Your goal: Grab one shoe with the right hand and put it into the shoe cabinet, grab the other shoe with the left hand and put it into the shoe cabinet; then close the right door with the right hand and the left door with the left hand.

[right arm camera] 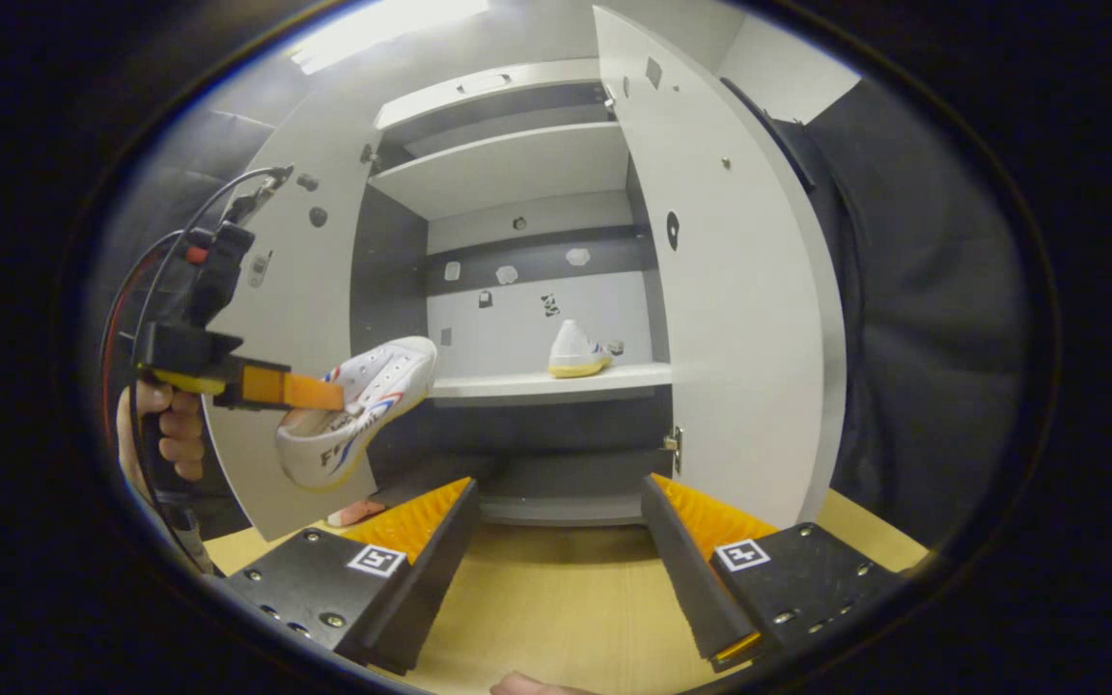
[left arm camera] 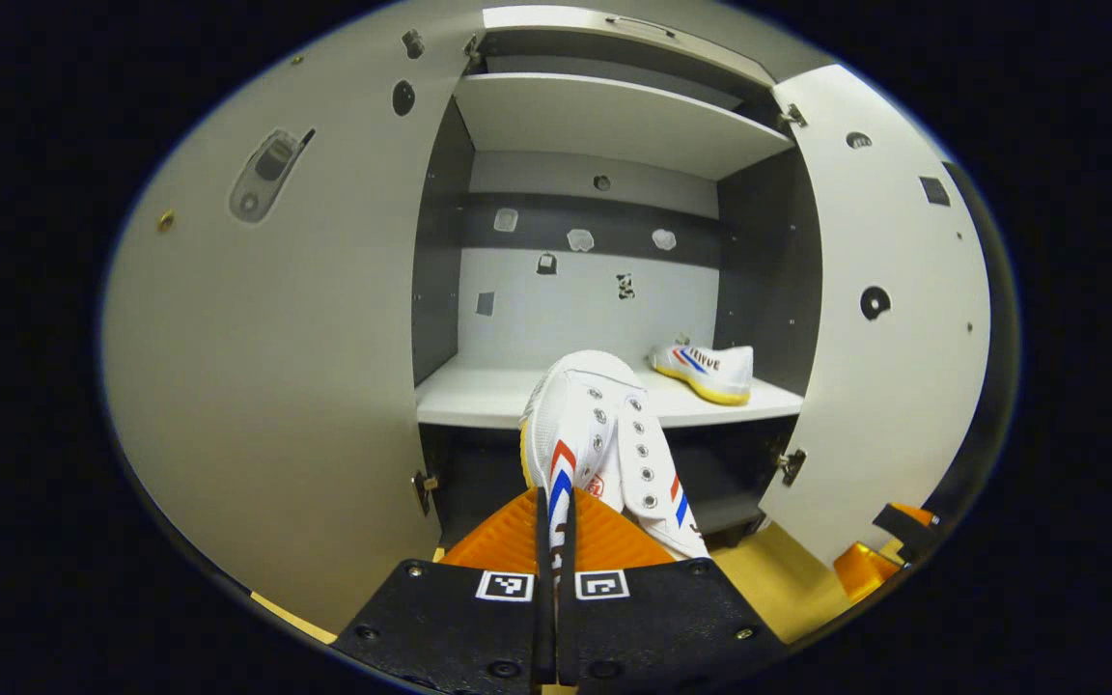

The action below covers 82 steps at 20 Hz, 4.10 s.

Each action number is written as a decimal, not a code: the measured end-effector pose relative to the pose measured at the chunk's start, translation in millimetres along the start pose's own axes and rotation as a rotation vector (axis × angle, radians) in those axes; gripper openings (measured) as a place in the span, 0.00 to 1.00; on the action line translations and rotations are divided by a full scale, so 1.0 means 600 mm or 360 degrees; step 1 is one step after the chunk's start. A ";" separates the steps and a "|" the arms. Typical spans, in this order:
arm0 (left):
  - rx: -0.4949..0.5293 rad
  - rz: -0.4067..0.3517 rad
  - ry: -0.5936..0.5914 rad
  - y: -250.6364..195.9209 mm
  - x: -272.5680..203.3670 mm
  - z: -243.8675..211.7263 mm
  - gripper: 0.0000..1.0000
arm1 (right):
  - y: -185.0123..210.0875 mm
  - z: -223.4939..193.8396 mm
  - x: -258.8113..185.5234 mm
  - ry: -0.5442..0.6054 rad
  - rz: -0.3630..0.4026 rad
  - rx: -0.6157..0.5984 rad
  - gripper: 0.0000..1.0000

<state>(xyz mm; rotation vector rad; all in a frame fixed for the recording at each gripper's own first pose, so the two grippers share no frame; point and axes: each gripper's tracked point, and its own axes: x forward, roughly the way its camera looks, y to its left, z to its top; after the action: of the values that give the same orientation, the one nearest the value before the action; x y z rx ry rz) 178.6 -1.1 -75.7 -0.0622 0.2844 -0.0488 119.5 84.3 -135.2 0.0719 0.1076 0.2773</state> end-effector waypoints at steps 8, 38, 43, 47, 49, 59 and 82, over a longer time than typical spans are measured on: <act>0.0081 0.0002 -0.0104 -0.026 0.091 0.117 0.01 | -0.003 0.133 0.011 -0.0164 0.0002 -0.0010 1.00; -0.0067 0.0143 0.0033 0.043 0.268 0.204 0.75 | 0.005 0.124 -0.081 -0.0222 -0.0040 0.0013 1.00; 0.0047 0.0131 -0.0060 0.027 0.146 0.202 0.99 | 0.007 0.141 -0.113 -0.0299 -0.0100 -0.0012 1.00; 0.0028 0.0045 -0.0161 0.010 0.032 0.184 0.97 | -0.008 0.146 -0.146 -0.0337 -0.0155 -0.0085 0.98; 0.0004 0.0001 -0.0186 0.006 -0.027 0.165 0.96 | -0.025 0.154 -0.166 -0.0359 -0.0223 -0.0154 1.00; 0.0083 -0.0034 -0.0354 0.025 -0.276 0.137 0.92 | -0.137 0.254 -0.231 -0.0369 -0.0372 -0.0279 1.00; 0.0073 -0.0112 -0.0334 0.088 -0.405 0.043 0.96 | -0.396 0.336 0.000 -0.0032 -0.0274 -0.0217 0.98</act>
<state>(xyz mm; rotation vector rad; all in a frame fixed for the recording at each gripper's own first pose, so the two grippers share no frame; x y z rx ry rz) -44.9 66.8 12.8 -0.0312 0.0711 -0.1177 207.2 -155.1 44.5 -0.0696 0.0745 0.1115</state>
